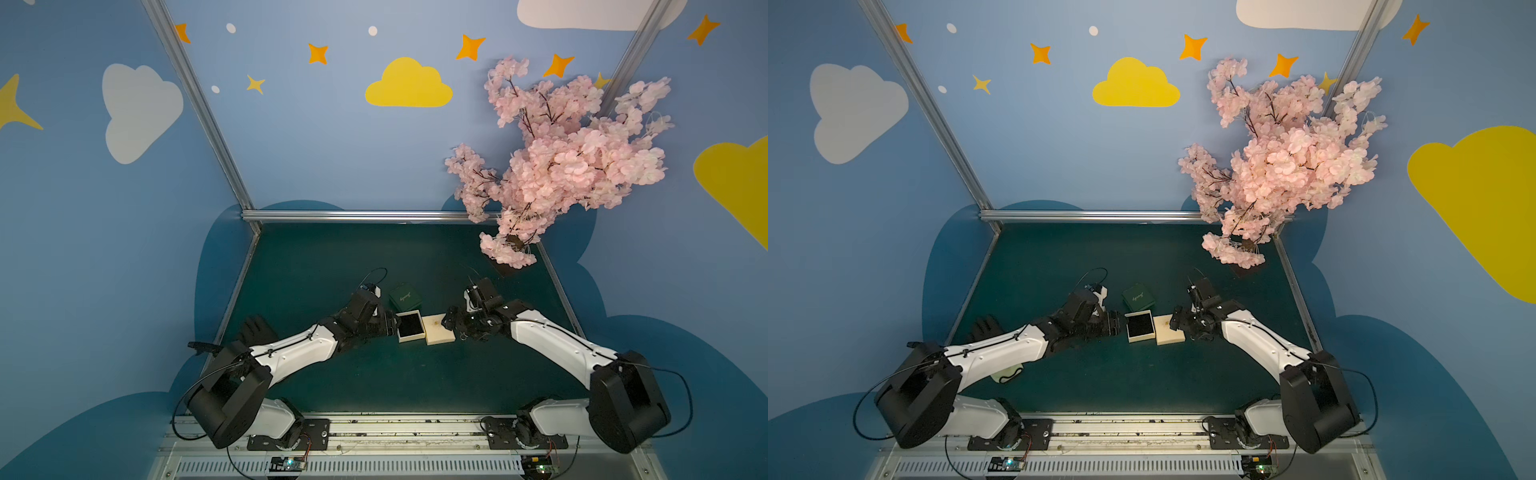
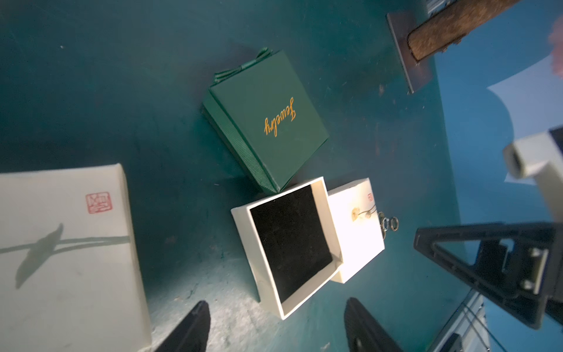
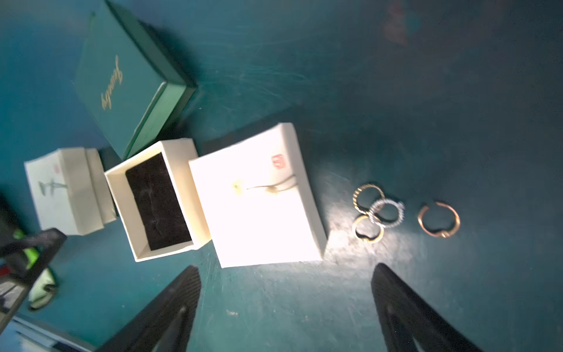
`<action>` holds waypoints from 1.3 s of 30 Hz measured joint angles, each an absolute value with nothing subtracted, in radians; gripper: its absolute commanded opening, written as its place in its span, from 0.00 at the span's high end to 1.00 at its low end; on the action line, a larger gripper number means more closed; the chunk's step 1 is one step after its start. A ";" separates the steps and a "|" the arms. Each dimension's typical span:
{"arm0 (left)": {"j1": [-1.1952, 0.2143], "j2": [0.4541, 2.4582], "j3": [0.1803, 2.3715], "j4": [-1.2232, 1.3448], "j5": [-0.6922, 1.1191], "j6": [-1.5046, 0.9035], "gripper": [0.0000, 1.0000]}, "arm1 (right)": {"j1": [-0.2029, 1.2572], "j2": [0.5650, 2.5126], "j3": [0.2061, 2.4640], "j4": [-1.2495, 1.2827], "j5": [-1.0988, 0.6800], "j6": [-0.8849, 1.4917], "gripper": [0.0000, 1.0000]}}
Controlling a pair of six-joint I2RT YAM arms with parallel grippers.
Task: Take the rings out of the lift-off lid box
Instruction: Place the ring at the center of the board, then pick up the lid from the center of the board.
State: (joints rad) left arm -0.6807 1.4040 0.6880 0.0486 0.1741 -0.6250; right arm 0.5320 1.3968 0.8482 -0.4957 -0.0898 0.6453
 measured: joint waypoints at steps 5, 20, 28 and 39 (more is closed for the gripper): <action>-0.677 1.396 0.664 0.060 0.174 -0.628 0.22 | 0.575 1.517 0.936 -0.546 -0.076 0.560 0.10; -0.665 1.391 0.659 0.064 0.171 -0.633 0.15 | 0.656 1.665 1.029 -0.614 -0.033 0.448 0.10; -0.661 1.391 0.660 0.064 0.171 -0.632 0.15 | 0.675 1.692 1.050 -0.635 0.004 0.437 0.09; -0.656 1.393 0.660 0.064 0.171 -0.632 0.15 | 0.719 1.721 1.084 -0.670 0.072 0.440 0.08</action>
State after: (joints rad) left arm -0.6563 1.3933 0.6598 0.0639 0.1711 -0.6323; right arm 0.7185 1.7206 1.0836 -0.6697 0.0719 0.4397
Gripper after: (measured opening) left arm 0.848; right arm 0.923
